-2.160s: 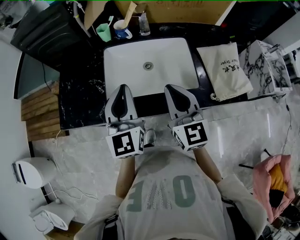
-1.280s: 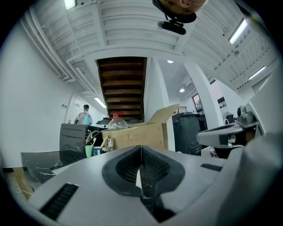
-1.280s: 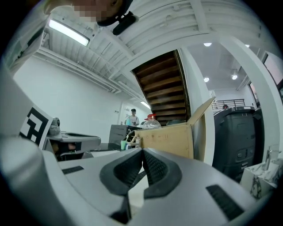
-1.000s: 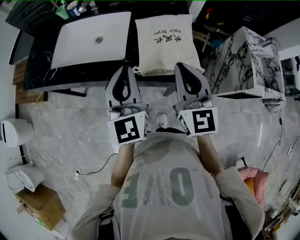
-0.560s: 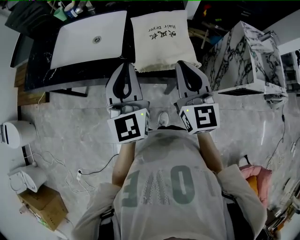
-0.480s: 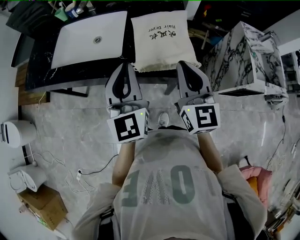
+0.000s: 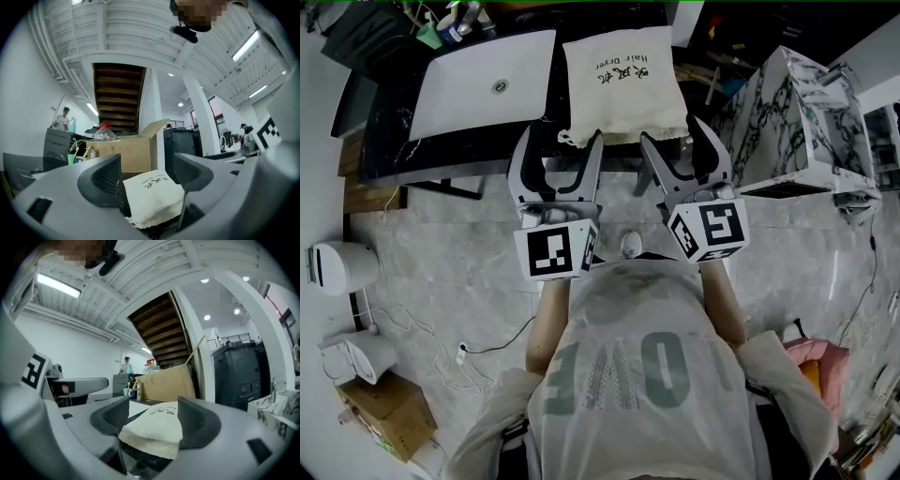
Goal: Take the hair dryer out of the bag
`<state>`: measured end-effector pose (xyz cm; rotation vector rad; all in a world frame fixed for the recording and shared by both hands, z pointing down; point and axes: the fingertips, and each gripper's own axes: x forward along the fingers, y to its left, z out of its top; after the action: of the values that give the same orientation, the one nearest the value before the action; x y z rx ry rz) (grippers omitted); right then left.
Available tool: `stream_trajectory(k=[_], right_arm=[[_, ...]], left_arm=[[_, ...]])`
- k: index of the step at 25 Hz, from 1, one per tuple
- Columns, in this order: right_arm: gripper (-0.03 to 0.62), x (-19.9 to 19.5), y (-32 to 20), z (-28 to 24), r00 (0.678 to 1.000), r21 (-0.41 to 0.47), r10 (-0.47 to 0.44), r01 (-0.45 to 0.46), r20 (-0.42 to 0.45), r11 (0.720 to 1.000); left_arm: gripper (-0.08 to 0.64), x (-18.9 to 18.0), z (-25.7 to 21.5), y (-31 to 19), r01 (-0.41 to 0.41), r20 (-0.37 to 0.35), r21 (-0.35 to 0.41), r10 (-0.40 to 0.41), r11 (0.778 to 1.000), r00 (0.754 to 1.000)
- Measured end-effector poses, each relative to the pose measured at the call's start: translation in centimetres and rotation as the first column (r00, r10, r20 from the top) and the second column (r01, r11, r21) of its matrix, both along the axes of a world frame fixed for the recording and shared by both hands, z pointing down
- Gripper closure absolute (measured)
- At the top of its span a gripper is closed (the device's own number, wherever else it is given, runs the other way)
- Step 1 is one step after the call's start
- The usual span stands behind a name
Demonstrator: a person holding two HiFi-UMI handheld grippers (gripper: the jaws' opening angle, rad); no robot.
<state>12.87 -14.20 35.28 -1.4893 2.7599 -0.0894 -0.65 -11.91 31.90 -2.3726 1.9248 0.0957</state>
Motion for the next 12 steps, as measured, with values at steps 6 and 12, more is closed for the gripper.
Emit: stream_trajectory(k=[6, 12], right_arm=[[0.279, 0.8, -0.3, 0.6, 0.998, 0.014, 0.004, -0.003, -0.070, 1.000], [0.281, 0.3, -0.8, 1.5, 0.969, 0.032, -0.036, 0.046, -0.244, 0.998]], left_arm=[[0.232, -0.4, 0.2, 0.0, 0.018, -0.034, -0.016, -0.019, 1.000, 0.999], [0.232, -0.4, 0.9, -0.2, 0.027, -0.044, -0.038, -0.028, 0.999, 0.999]])
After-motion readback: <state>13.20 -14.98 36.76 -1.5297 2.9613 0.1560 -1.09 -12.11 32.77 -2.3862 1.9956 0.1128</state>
